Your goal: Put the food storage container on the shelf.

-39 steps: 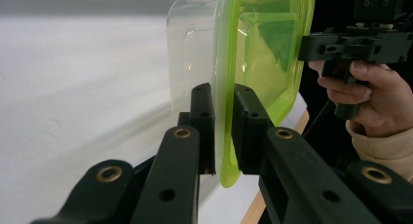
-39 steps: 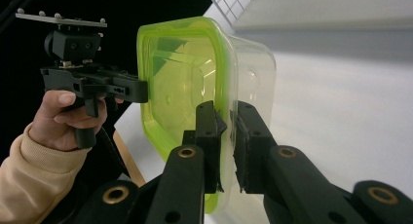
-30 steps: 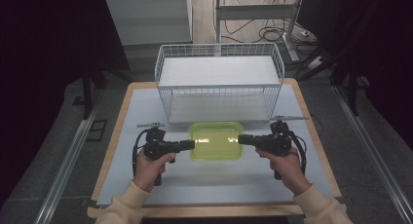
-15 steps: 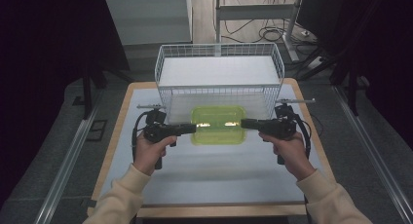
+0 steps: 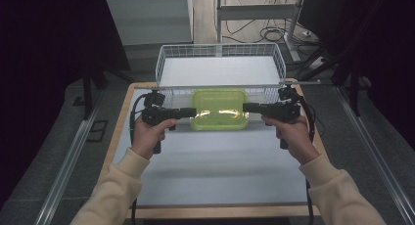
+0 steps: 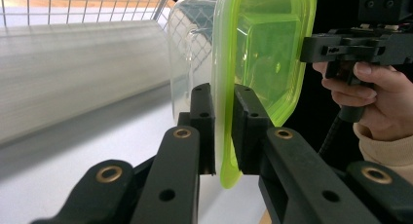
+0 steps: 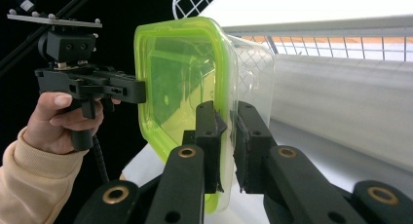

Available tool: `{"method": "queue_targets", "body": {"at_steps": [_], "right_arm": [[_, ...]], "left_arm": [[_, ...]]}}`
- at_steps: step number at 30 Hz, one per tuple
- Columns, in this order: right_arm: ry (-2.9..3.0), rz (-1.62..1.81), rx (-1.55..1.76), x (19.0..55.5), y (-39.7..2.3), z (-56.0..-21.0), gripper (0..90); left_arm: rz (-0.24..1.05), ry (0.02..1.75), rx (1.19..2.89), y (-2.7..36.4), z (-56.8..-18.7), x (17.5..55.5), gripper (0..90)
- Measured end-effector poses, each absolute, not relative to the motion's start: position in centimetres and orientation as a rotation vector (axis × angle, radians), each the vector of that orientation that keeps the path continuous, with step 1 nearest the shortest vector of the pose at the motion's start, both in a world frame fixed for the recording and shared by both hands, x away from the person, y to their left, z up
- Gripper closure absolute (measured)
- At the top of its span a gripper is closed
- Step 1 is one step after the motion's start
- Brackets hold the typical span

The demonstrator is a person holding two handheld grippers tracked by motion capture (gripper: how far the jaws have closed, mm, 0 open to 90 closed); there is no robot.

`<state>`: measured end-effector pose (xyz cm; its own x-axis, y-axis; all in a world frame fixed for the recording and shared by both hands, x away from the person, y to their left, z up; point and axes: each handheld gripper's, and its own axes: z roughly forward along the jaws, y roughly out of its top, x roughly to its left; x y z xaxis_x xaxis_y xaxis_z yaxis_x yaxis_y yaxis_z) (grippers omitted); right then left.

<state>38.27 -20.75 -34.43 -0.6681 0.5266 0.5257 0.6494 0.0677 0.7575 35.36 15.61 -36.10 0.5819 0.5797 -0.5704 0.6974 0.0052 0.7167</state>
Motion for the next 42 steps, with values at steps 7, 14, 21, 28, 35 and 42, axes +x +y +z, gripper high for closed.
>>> {"method": "queue_targets", "body": {"at_steps": [7,14,21,28,35,42], "right_arm": [[-2.229,-1.682,-1.226,39.4,-20.5,-32.6,82.0],[-2.232,-1.673,-1.237,41.0,-20.6,-31.4,82.0],[-2.23,-1.675,-1.242,42.9,-20.5,-29.9,81.9],[-2.207,-1.66,-1.285,45.7,-20.3,-29.3,81.8],[-2.166,-1.654,-1.335,48.0,-20.3,-29.5,81.5],[-2.152,-1.636,-1.398,50.0,-20.1,-29.8,81.1]], "left_arm": [[-0.12,1.063,1.666,15.8,-34.7,36.7,81.0],[-0.134,1.066,1.657,15.7,-33.8,38.4,81.0],[-0.142,1.062,1.658,16.0,-32.4,40.6,81.0],[-0.159,1.095,1.662,16.0,-31.8,43.2,80.9],[-0.158,1.122,1.657,15.7,-31.5,45.6,80.9],[-0.179,1.152,1.638,15.8,-32.1,47.6,80.8]]}}
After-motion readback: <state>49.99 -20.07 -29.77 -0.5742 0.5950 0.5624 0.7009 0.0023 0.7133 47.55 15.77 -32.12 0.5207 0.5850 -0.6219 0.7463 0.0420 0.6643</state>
